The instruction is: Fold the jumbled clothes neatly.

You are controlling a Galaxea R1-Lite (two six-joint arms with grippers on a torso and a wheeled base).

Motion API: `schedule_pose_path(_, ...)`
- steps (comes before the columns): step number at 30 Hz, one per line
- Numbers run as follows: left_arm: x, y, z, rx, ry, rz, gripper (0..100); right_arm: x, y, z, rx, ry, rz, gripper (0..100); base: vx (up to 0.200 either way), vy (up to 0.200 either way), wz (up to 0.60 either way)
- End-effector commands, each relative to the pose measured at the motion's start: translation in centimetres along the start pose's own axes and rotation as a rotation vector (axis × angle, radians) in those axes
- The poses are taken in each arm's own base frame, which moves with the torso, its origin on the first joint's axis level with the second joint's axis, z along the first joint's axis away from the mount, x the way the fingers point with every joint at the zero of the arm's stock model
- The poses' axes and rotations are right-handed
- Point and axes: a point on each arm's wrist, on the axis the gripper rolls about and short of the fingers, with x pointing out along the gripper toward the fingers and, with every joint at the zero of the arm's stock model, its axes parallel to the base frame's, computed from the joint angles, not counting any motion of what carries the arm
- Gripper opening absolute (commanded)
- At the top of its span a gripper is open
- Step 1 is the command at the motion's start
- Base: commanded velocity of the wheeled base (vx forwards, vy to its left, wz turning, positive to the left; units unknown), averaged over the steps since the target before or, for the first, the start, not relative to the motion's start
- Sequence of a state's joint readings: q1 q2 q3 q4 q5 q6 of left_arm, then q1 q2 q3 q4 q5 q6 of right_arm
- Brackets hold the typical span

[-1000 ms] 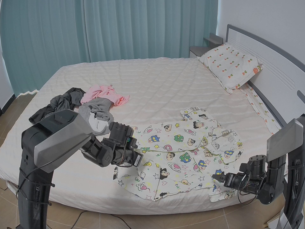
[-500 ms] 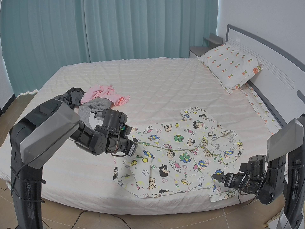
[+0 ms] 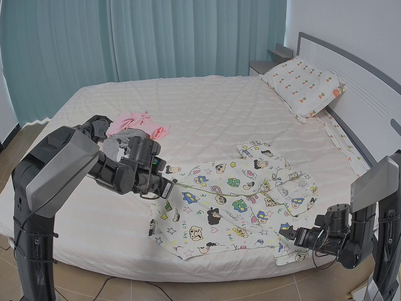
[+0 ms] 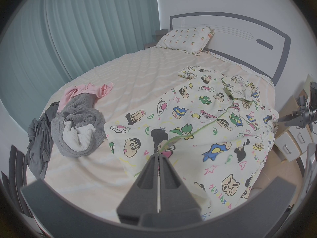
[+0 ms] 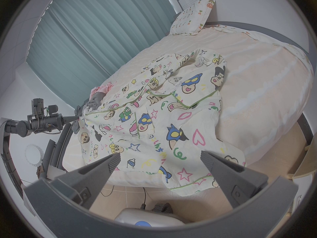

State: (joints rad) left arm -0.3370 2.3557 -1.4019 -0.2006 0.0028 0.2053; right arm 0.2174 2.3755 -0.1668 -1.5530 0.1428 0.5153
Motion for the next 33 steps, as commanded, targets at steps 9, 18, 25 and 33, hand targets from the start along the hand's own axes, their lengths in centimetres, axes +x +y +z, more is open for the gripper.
schedule_pose_path(9, 0.8, 0.2, 1.0, 0.001, -0.019, 0.036, 100, 0.0, 0.0, 0.1, -0.002, -0.008, 0.005, 100, 0.0, 0.0, 0.0)
schedule_pose_path(18, 0.2, 0.9, -1.0, 0.014, 0.104, 0.044, 100, 0.0, 0.0, 0.1, -0.002, -0.008, 0.005, 100, 0.0, 0.0, 0.0)
schedule_pose_path(25, -2.2, -0.4, -3.5, -0.181, 0.191, -0.125, 100, 0.1, 0.0, 0.0, -0.001, -0.01, -0.001, 100, 0.0, 0.0, 0.0)
schedule_pose_path(33, -3.2, -1.7, -3.5, -0.638, 0.229, -0.145, 100, 0.1, 0.0, -0.1, -0.008, -0.01, -0.014, 100, 0.0, 0.0, 0.0)
